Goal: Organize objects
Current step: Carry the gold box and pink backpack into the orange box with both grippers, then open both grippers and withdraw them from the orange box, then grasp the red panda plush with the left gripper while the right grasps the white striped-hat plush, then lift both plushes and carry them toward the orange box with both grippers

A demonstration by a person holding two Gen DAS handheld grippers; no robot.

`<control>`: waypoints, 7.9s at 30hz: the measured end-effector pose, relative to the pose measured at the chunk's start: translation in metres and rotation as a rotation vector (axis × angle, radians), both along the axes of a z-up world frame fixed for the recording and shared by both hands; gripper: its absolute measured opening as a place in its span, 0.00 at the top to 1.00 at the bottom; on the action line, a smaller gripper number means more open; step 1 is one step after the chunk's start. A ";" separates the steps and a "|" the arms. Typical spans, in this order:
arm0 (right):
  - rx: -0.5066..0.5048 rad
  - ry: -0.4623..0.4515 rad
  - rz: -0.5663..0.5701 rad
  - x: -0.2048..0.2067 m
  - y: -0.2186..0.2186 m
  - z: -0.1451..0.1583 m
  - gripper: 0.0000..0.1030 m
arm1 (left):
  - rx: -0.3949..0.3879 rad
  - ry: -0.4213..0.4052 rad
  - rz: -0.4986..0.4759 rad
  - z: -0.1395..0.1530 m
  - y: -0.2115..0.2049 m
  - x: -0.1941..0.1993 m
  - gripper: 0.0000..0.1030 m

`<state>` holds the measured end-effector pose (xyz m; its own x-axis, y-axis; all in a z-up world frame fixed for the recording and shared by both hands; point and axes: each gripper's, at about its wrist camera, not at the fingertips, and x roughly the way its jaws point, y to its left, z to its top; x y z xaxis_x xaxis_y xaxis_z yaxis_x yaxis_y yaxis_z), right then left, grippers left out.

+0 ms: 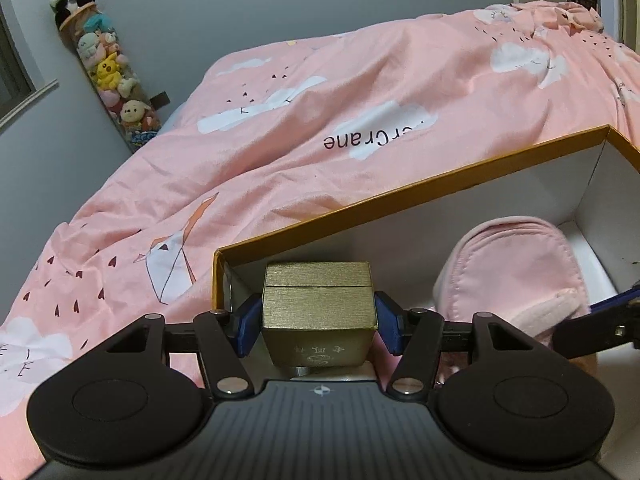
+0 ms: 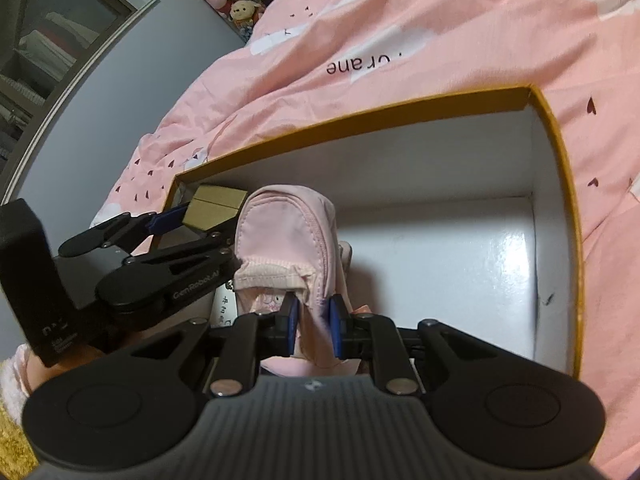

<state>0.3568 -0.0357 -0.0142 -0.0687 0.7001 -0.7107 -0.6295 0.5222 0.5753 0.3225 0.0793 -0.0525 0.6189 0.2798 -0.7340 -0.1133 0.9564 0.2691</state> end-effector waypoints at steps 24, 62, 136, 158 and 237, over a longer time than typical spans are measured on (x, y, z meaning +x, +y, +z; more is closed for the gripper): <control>-0.032 0.113 -0.043 0.010 0.041 -0.021 0.83 | 0.146 0.122 -0.334 0.013 -0.004 -0.027 0.43; -0.065 0.134 -0.072 0.014 0.044 -0.029 0.82 | -0.020 0.090 -0.203 0.015 0.014 -0.051 0.52; -0.289 -0.297 -0.004 -0.175 -0.230 -0.013 0.49 | -0.687 0.370 -0.181 -0.040 -0.131 -0.215 0.34; -0.262 -0.147 0.235 -0.149 -0.216 -0.047 0.37 | -0.670 0.410 -0.112 -0.064 -0.140 -0.212 0.35; 0.094 -0.094 0.067 -0.074 -0.175 0.088 0.40 | -0.824 -0.065 -0.067 0.084 -0.042 -0.176 0.59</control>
